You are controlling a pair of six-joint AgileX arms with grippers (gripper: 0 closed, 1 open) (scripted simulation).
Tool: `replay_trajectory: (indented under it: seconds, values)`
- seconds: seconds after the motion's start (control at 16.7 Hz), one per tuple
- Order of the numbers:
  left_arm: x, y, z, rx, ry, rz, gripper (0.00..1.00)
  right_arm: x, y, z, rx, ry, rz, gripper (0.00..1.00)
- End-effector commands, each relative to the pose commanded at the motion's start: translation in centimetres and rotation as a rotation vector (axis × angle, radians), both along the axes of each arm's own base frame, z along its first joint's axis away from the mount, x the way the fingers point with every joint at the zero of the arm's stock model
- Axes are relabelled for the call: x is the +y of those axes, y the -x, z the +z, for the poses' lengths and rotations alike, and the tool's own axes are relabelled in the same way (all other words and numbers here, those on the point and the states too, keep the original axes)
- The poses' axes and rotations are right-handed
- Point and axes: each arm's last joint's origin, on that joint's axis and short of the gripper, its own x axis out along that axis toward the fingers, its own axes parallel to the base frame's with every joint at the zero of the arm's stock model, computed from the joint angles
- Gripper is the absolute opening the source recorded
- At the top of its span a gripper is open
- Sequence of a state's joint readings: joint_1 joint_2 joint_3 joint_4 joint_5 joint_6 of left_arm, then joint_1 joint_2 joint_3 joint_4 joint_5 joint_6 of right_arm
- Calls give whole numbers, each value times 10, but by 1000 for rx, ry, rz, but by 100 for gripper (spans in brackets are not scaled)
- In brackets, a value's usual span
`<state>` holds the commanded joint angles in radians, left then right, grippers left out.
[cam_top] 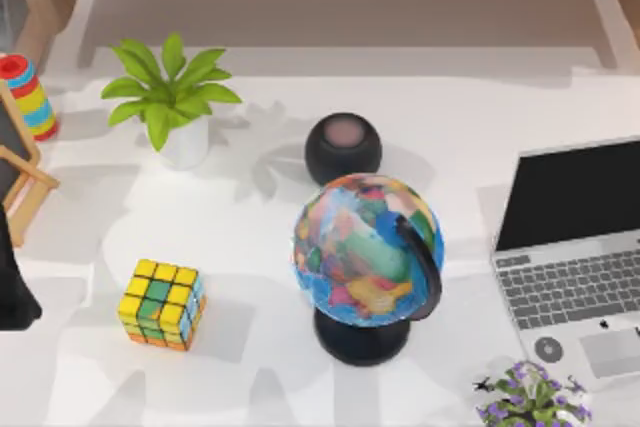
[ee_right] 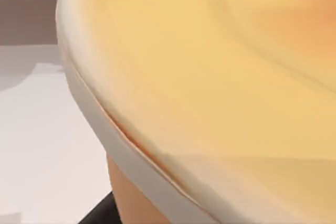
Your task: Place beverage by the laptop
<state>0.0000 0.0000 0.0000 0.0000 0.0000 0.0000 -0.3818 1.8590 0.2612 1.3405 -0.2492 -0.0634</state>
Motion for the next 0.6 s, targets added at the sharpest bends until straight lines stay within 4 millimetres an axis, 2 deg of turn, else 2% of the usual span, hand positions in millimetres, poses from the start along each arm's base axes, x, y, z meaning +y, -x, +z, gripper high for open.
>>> replay_trajectory:
  seconds: [0.18, 0.3, 0.6]
  values:
    - [0, 0, 0, 0, 0, 0, 100, -7, 4, -5, 47, -21, -88, 0]
    - [0, 0, 0, 0, 0, 0, 100, -6, 1, 0, 35, -32, -93, 0]
    - [0, 0, 0, 0, 0, 0, 100, 9, -5, 17, -44, -5, 64, 0]
